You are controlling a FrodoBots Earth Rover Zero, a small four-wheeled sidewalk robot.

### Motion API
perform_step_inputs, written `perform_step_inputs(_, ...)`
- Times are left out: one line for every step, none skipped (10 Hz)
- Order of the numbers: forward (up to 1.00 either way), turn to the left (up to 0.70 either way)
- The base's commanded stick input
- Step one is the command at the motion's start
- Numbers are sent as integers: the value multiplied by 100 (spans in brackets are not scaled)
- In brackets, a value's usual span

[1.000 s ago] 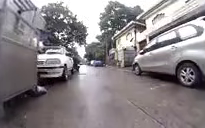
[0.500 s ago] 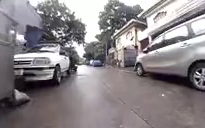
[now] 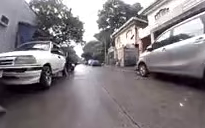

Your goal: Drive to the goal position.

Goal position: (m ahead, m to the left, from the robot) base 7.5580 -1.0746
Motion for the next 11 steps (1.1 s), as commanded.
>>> perform_step_inputs(100,0)
perform_step_inputs(100,0)
perform_step_inputs(100,0)
perform_step_inputs(100,0)
perform_step_inputs(100,20)
perform_step_inputs(100,5)
perform_step_inputs(100,0)
perform_step_inputs(100,0)
perform_step_inputs(100,0)
perform_step_inputs(100,0)
perform_step_inputs(100,0)
